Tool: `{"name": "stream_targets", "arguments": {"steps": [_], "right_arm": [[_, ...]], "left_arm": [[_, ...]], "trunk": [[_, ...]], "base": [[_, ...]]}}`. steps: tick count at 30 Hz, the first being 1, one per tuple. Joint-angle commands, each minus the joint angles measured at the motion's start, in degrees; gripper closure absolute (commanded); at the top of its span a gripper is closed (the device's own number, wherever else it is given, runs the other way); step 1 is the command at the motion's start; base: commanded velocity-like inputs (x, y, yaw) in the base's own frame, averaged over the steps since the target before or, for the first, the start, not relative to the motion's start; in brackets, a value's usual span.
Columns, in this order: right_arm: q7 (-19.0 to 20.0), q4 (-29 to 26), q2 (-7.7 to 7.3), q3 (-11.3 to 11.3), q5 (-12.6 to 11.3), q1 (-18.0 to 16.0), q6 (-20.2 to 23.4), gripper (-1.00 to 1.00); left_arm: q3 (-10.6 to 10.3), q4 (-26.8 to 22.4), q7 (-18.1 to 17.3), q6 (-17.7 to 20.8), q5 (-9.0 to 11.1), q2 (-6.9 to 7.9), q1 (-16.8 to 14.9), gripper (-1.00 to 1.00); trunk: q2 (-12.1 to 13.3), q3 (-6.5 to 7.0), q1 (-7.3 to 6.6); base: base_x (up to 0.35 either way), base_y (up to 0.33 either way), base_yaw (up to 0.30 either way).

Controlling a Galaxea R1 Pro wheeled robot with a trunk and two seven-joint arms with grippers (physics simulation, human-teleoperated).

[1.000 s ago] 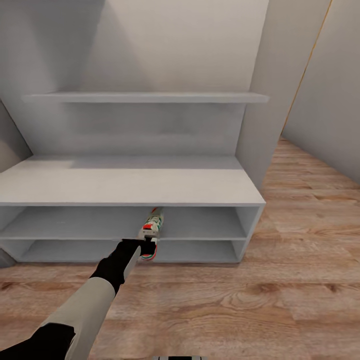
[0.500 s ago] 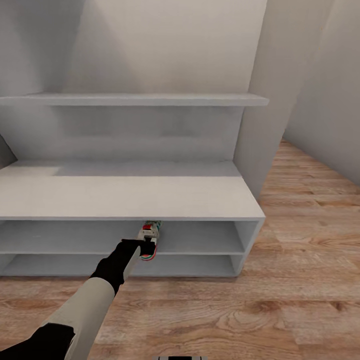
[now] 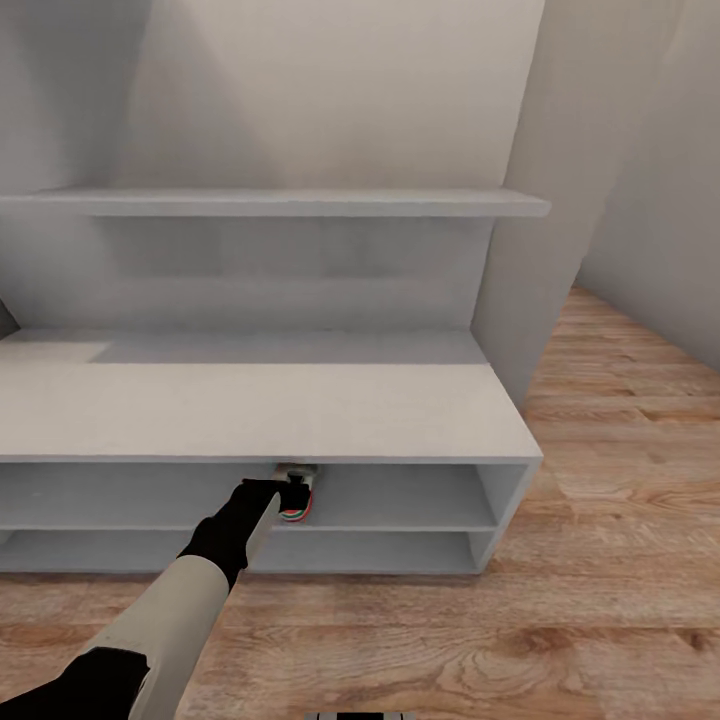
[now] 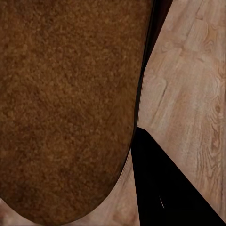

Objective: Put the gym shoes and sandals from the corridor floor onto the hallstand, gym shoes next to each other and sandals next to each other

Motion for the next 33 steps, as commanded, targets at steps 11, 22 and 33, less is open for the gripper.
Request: {"name": "stream_targets", "arguments": {"steps": [11,22,33], "right_arm": [[0.4,-0.1,0.02,-0.4,-0.7,-0.1,0.5,1.0],[0.4,-0.1,0.02,-0.4,-0.7,-0.1,0.5,1.0],[0.4,-0.1,0.02,-0.4,-0.7,-0.1,0.5,1.0]], "left_arm": [[-0.1,-0.1,0.2,0.3,0.1,0.03,0.0,1.0],[-0.2,-0.1,0.2,0.3,0.1,0.03,0.0,1.0],[-0.2,-0.1,0.1,0.2,0.3,0.04,0.0,1.0]], "trunk": [[0.0,-0.05,0.0],[0.0,-0.05,0.0],[0.0,-0.05,0.0]], "base": [[0.039,0.0,0.0],[0.001,0.0,0.0],[0.0,0.0,0.0]]}}
